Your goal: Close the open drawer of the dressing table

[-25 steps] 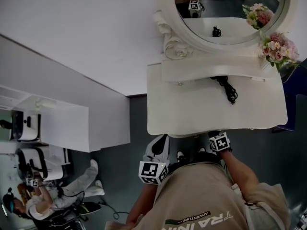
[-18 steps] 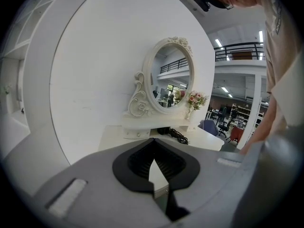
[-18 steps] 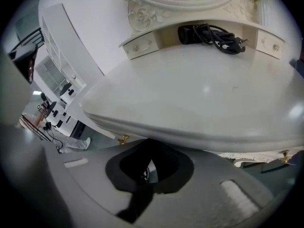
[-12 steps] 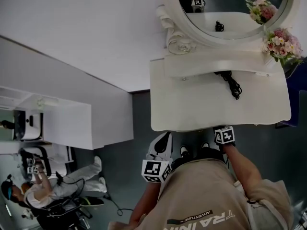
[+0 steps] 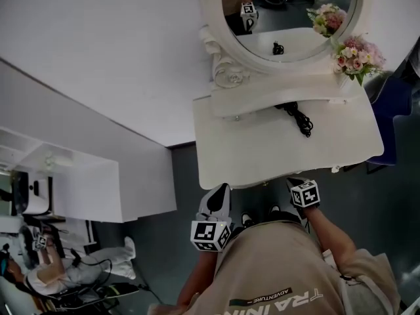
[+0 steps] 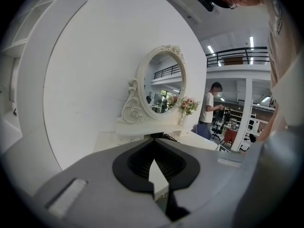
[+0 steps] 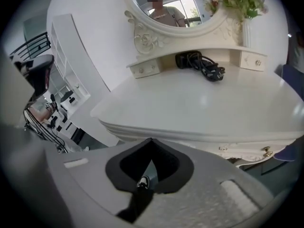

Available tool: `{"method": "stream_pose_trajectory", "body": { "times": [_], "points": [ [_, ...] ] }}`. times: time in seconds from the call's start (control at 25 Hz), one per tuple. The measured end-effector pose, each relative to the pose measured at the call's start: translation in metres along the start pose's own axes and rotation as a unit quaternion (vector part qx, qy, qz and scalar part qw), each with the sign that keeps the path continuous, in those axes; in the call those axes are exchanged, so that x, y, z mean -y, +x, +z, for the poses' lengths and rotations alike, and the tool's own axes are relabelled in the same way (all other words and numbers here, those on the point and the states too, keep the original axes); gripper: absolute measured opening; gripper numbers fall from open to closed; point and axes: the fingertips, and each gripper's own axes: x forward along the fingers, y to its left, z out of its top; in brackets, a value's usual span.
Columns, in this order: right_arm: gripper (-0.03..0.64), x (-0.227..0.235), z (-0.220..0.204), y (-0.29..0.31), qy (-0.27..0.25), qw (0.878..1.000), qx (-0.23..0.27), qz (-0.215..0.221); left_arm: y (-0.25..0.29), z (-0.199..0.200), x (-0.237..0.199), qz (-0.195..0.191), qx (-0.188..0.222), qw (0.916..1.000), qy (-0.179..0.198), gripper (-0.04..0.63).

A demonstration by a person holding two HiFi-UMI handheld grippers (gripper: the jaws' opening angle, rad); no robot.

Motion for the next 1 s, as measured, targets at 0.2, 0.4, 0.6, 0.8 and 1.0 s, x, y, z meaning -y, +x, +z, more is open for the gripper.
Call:
{"method": "stream_pose_trajectory", "body": {
  "times": [0.2, 0.4, 0.6, 0.8, 1.0],
  "points": [
    [0.002, -0.027, 0.020, -0.040, -0.024, 0.998, 0.058, 0.017, -0.004, -0.001, 0.014, -0.022, 0.005, 0.9997, 0.011, 0.017],
    [0.003, -0.065, 0.062, -0.088, -0.070, 0.987, 0.144, 0.011, -0.003, -0.003, 0.019, -0.035, 0.003, 0.9992, 0.018, 0.017],
    [0.003, -0.086, 0.107, -0.136, -0.121, 0.970, 0.213, 0.001, -0.001, 0.010, 0.024, -0.037, 0.014, 0.9989, 0.026, 0.017],
    [0.003, -0.096, 0.141, -0.179, -0.142, 0.950, 0.277, -0.015, -0.005, 0.024, 0.030, -0.033, 0.014, 0.9962, 0.079, 0.017],
    [0.003, -0.116, 0.162, -0.209, -0.183, 0.933, 0.309, -0.009, -0.005, 0.041, 0.040, -0.040, 0.029, 0.9942, 0.096, 0.017]
  ]
}}
